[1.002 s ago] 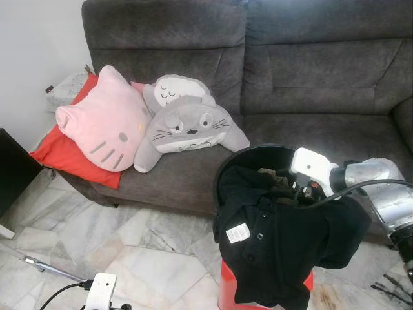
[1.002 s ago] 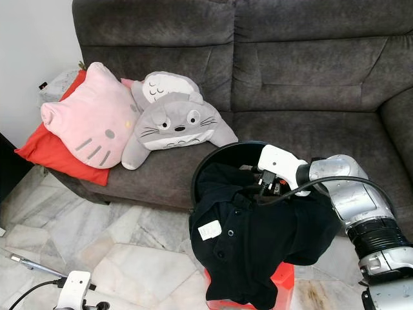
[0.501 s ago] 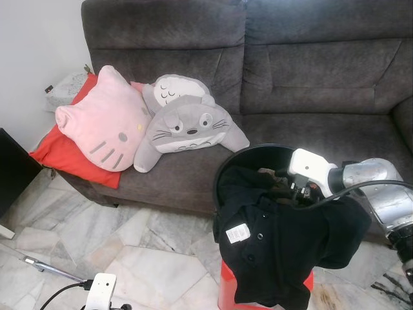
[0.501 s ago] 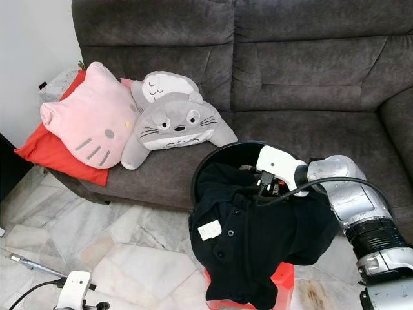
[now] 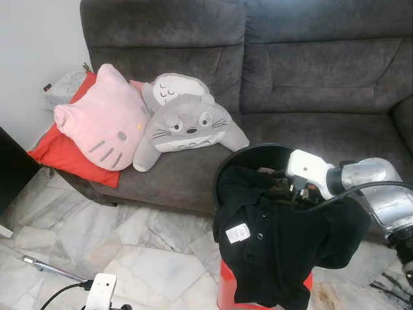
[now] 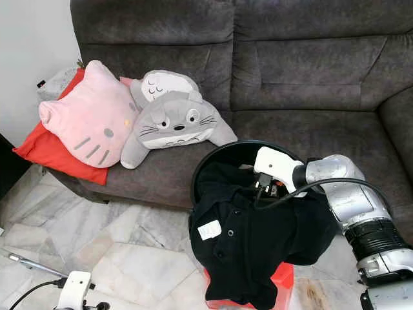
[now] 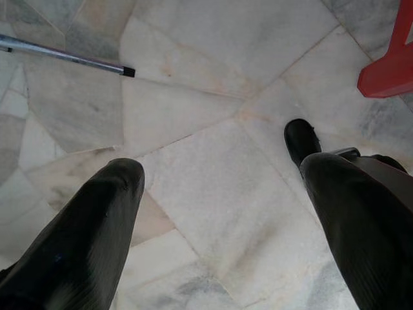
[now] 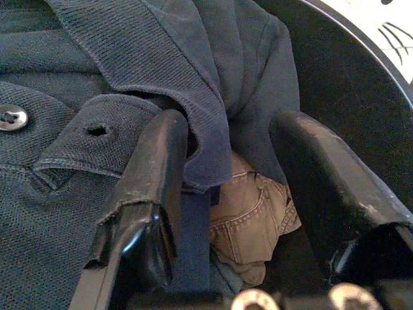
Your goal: Hang hanger
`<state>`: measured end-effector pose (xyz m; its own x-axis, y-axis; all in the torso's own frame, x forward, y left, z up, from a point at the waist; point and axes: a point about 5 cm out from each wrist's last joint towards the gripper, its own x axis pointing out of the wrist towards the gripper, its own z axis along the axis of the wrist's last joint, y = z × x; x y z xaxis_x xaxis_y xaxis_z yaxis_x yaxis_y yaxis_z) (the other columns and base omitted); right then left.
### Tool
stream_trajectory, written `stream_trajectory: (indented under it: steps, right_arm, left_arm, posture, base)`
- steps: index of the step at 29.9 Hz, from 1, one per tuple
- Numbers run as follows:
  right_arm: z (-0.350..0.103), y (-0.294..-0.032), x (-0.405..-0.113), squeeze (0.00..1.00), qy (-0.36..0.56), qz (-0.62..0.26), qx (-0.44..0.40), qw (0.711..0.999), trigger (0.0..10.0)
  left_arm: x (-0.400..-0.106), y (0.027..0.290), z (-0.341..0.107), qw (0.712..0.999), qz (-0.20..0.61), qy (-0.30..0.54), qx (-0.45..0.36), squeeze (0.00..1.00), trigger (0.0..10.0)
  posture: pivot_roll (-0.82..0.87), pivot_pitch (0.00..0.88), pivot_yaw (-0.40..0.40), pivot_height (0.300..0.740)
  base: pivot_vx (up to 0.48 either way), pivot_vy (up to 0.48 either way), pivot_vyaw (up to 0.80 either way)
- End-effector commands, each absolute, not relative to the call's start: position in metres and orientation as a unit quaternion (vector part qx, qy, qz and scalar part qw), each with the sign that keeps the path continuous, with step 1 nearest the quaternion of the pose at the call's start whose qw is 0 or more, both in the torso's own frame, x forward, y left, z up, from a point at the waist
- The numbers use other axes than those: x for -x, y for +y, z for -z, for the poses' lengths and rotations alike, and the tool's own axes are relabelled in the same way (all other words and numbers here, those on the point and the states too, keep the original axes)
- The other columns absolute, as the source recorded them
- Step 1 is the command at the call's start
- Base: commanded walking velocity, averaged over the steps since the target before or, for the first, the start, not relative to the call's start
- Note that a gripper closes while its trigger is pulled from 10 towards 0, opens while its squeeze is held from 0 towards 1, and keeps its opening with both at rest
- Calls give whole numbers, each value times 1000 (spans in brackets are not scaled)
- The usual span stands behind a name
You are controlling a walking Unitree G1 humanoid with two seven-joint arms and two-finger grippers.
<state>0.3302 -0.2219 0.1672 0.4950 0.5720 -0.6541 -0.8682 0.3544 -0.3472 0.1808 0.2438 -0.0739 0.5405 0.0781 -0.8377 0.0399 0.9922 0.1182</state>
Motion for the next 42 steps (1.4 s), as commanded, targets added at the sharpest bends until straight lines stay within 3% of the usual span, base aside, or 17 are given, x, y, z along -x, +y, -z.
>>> stream_trajectory:
  steps: [1, 10, 20, 29, 34, 42]
  right_arm:
    - [-168, -215, -329, 0, 210, -466, 349, 785, 10000]
    - [-166, -218, -335, 0, 213, -440, 369, 790, 10000]
    - [-160, -202, -344, 0, 192, -417, 363, 811, 10000]
    - [-151, -189, -343, 0, 189, -435, 356, 805, 10000]
    - [-142, -180, -339, 0, 207, -467, 351, 785, 10000]
    - [-140, -176, -346, 0, 198, -440, 371, 793, 10000]
  left_arm:
    - [-178, 245, 75, 873, -14, 484, -60, 0, 10000]
    - [-179, 245, 75, 873, -14, 483, -60, 0, 10000]
    - [-179, 245, 75, 874, -12, 482, -63, 0, 10000]
    - [-179, 245, 75, 874, -12, 482, -63, 0, 10000]
    - [-179, 245, 75, 874, -12, 482, -63, 0, 10000]
    - [-178, 245, 75, 874, -13, 481, -63, 0, 10000]
  posture:
    - [-292, 58, 159, 740]
    - [-289, 56, 157, 740]
    - [-284, 60, 157, 740]
    - [-282, 60, 155, 740]
    - [-282, 60, 155, 740]
    - [-277, 55, 153, 740]
  base:
    - [0, 0, 0]
    - [0, 0, 0]
    - [0, 0, 0]
    - [0, 0, 0]
    - [0, 0, 0]
    - [0, 0, 0]
